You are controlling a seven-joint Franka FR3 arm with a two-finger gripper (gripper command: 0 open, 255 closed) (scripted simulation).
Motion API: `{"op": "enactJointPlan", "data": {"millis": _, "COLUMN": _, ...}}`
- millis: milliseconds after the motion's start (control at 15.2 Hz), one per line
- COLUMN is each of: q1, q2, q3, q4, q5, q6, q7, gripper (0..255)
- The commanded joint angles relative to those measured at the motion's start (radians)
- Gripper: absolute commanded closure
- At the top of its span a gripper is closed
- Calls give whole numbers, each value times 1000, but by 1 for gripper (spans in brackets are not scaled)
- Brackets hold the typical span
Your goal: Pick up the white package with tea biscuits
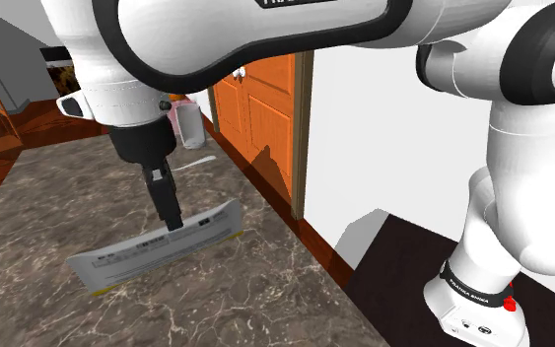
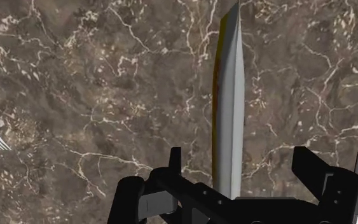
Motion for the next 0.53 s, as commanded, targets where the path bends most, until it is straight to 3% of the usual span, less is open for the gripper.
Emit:
{"op": "enactJointPlan", "data": {"millis": 0, "q1": 8, "q2": 15, "q3": 4, "q4": -1, "q5": -6, "q6": 16, "q7": -2, "gripper": 0}}
{"op": "enactJointPlan", "data": {"millis": 462, "q1": 0, "q2": 7, "q3": 2, "q4": -88, "q5": -4, "q6": 95, "q7": 0, "gripper": 0}}
